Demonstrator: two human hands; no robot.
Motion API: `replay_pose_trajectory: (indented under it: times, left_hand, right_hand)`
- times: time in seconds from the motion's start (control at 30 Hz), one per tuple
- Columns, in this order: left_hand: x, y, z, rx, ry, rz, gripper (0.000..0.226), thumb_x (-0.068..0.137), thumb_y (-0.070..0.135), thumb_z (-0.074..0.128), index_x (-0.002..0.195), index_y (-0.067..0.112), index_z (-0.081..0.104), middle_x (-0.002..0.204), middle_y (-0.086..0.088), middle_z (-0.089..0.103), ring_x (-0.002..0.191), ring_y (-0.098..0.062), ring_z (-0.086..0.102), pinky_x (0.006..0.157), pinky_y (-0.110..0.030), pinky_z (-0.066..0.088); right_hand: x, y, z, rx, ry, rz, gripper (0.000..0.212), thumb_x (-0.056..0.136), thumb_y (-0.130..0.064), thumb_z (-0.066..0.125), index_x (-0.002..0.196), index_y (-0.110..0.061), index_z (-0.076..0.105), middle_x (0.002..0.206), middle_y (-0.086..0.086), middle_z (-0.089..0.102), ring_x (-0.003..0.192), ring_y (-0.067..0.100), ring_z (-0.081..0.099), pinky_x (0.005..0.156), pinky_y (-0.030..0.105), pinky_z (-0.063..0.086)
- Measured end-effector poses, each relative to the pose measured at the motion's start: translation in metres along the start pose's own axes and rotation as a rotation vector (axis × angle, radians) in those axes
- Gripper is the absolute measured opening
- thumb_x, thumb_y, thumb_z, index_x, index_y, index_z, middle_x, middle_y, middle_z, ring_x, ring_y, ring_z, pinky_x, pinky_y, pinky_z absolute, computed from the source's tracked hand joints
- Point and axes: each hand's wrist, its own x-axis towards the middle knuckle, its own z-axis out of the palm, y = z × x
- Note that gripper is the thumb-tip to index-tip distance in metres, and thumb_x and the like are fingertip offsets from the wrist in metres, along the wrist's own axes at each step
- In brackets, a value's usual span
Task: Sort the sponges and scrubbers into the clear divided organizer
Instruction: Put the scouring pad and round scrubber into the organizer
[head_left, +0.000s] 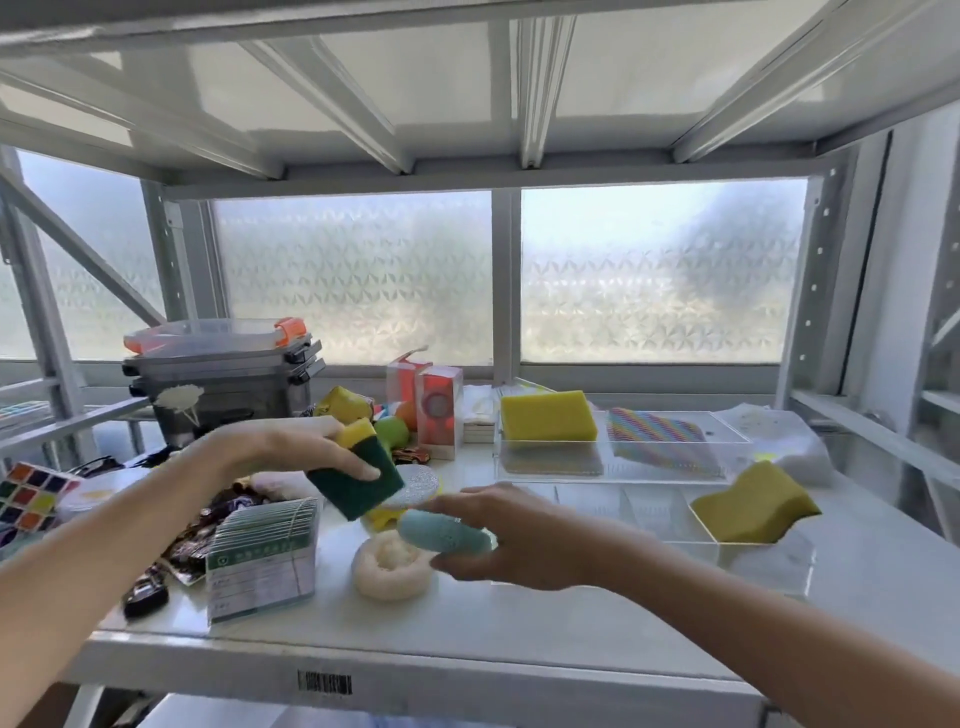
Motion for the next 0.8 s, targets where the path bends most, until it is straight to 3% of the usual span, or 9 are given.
replay_pose_trajectory:
  times: [0.07,0.13,0.2,0.33,0.43,0.53,0.6,0.73,0.8]
  left_hand:
    - [0.002,0.013,-0.014,-0.139,0.204,0.091,0.081,0.044,0.070,0.075,0.101,0.014,0.065,0.093,-0.008,0.073,0.086,-0.022,0.069,0.076,-0.024,0.053]
    - [0.009,0.040,-0.018,-0.331,0.379,0.189,0.051,0.067,0.053,0.072,0.098,0.013,0.065,0.086,-0.006,0.070,0.078,-0.021,0.064,0.060,-0.013,0.048]
    - [0.022,0.073,-0.014,-0.440,0.476,0.262,0.035,0.081,0.037,0.066,0.106,0.013,0.064,0.090,-0.002,0.069,0.083,-0.015,0.064,0.062,-0.013,0.045]
    - [0.057,0.126,0.015,-0.480,0.460,0.378,0.042,0.081,0.030,0.069,0.113,0.004,0.058,0.104,-0.010,0.069,0.097,-0.021,0.067,0.079,-0.023,0.054]
    - [0.086,0.151,0.037,-0.509,0.437,0.373,0.057,0.077,0.033,0.073,0.116,0.002,0.047,0.110,-0.017,0.064,0.100,-0.027,0.065,0.085,-0.035,0.056]
    - [0.115,0.167,0.056,-0.490,0.392,0.328,0.062,0.076,0.038,0.073,0.117,0.004,0.042,0.110,-0.015,0.058,0.097,-0.025,0.061,0.073,-0.033,0.055]
    - [0.130,0.175,0.066,-0.492,0.356,0.313,0.057,0.080,0.038,0.069,0.117,0.004,0.042,0.107,-0.013,0.056,0.092,-0.021,0.057,0.065,-0.025,0.049]
    - [0.157,0.181,0.076,-0.512,0.259,0.261,0.055,0.078,0.044,0.061,0.117,0.006,0.048,0.114,-0.016,0.059,0.105,-0.028,0.059,0.095,-0.044,0.050]
    - [0.168,0.184,0.080,-0.518,0.221,0.254,0.053,0.077,0.042,0.058,0.117,0.007,0.051,0.116,-0.017,0.060,0.107,-0.029,0.059,0.100,-0.048,0.047]
  right_hand:
    - [-0.011,0.008,-0.020,0.040,0.078,0.011,0.043,0.089,-0.039,0.059,0.130,-0.026,0.053,0.113,-0.001,0.062,0.094,0.015,0.056,0.085,0.031,0.049]
    - [-0.027,0.021,-0.043,0.024,0.138,0.049,0.036,0.089,-0.040,0.059,0.122,-0.026,0.058,0.104,-0.006,0.058,0.091,0.011,0.054,0.084,0.029,0.047]
    - [-0.045,0.039,-0.066,-0.043,0.183,0.120,0.030,0.089,-0.040,0.059,0.114,-0.025,0.061,0.096,-0.010,0.055,0.086,0.012,0.053,0.080,0.030,0.046]
    - [-0.086,0.076,-0.106,-0.001,0.225,0.271,0.016,0.089,-0.034,0.060,0.101,-0.025,0.061,0.086,-0.008,0.064,0.075,0.009,0.059,0.068,0.026,0.049]
    - [-0.112,0.096,-0.122,0.041,0.259,0.336,0.016,0.089,-0.031,0.061,0.102,-0.023,0.060,0.088,-0.004,0.066,0.077,0.011,0.063,0.070,0.027,0.052]
    - [-0.131,0.106,-0.126,0.042,0.271,0.410,0.018,0.089,-0.027,0.062,0.104,-0.021,0.056,0.083,-0.009,0.063,0.068,-0.004,0.060,0.062,0.012,0.047]
    - [-0.138,0.111,-0.126,0.023,0.265,0.444,0.022,0.088,-0.030,0.063,0.107,-0.023,0.055,0.084,-0.013,0.063,0.070,-0.003,0.061,0.063,0.014,0.049]
    - [-0.143,0.121,-0.119,0.056,0.238,0.465,0.025,0.085,-0.032,0.064,0.109,-0.026,0.059,0.097,-0.011,0.064,0.088,0.013,0.063,0.074,0.025,0.056]
    - [-0.139,0.123,-0.110,0.118,0.244,0.496,0.028,0.083,-0.030,0.067,0.109,-0.024,0.060,0.096,-0.011,0.061,0.090,0.017,0.064,0.074,0.028,0.059]
